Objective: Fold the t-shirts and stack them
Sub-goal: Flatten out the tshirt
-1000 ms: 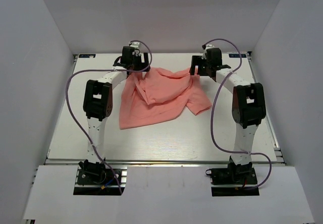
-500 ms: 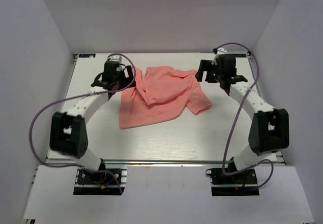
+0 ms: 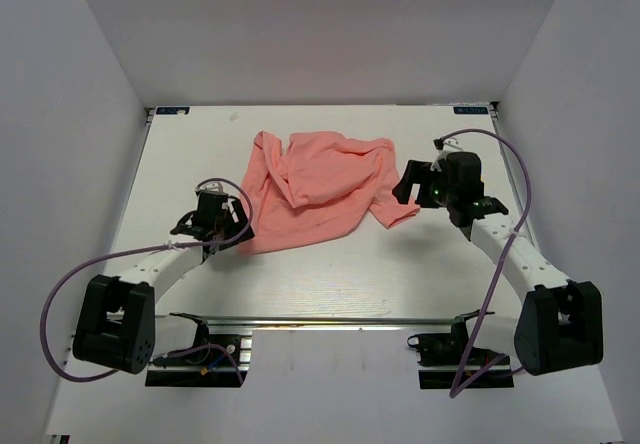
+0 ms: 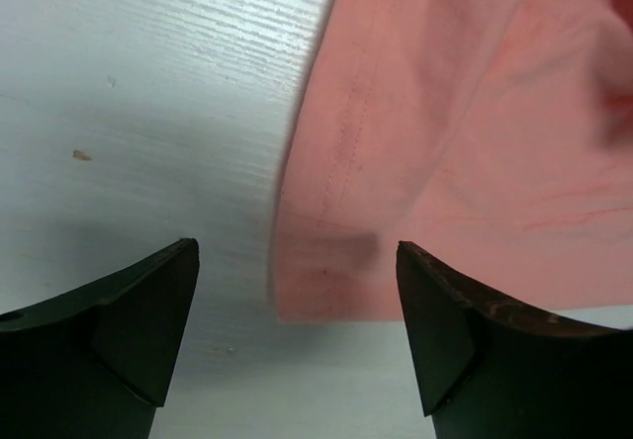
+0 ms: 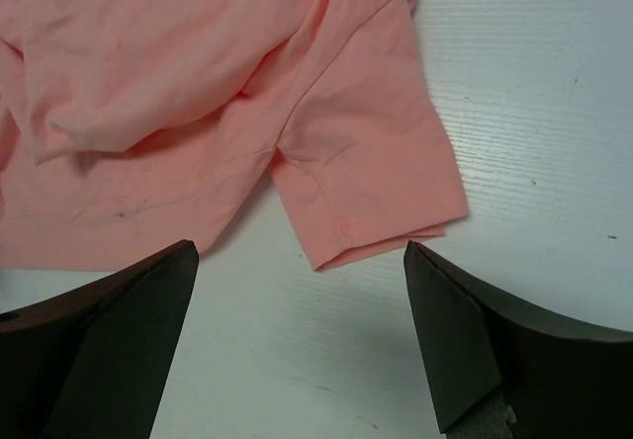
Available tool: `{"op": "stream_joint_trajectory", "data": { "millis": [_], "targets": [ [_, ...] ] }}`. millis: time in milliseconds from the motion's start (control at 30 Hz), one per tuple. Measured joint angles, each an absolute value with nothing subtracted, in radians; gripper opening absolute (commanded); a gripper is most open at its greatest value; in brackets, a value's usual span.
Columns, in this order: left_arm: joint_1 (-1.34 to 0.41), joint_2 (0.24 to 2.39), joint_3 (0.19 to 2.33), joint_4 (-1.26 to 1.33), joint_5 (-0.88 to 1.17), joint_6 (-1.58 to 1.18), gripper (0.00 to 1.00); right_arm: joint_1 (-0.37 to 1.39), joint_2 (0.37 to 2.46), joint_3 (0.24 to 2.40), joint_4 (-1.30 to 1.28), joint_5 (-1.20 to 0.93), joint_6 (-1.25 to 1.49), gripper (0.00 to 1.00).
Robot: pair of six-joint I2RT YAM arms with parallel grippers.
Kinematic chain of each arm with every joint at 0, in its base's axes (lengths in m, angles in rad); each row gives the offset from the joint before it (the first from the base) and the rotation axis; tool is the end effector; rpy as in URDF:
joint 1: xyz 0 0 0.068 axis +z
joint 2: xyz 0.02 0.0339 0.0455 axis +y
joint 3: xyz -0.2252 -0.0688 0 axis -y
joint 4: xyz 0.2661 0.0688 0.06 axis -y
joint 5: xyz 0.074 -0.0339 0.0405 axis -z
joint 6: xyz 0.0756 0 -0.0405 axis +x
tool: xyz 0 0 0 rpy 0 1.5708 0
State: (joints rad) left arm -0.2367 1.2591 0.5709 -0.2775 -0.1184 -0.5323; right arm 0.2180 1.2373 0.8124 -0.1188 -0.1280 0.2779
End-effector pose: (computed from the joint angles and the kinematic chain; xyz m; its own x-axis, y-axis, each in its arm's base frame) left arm 0.2737 -0.0568 0.0826 -0.7739 -0.3317 -0.5394 -0.2614 0.9432 -0.2050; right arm 0.3308 0.0832 0.1942 -0.5738 0.1516 -0.8048 -0.1703 0.9392 0.2983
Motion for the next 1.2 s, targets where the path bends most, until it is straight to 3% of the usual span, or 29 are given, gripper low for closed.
{"op": "stream_joint_trajectory", "data": {
  "millis": [200,900,1200],
  "targets": [
    [-0.234,1.250,0.562,-0.219,-0.146,-0.548,0.75,0.218,1.209,0.793,-0.124,-0.142,0.281,0.90],
    [-0.232,1.364,0.559,-0.112,-0.110,-0.540,0.60,0.218,1.209,0.791,-0.152,-0.141,0.282,0.90],
    [-0.231,1.357,0.546,-0.109,-0.079,-0.542,0.10,0.218,1.209,0.791,-0.160,-0.141,0.282,0.90]
  ]
}}
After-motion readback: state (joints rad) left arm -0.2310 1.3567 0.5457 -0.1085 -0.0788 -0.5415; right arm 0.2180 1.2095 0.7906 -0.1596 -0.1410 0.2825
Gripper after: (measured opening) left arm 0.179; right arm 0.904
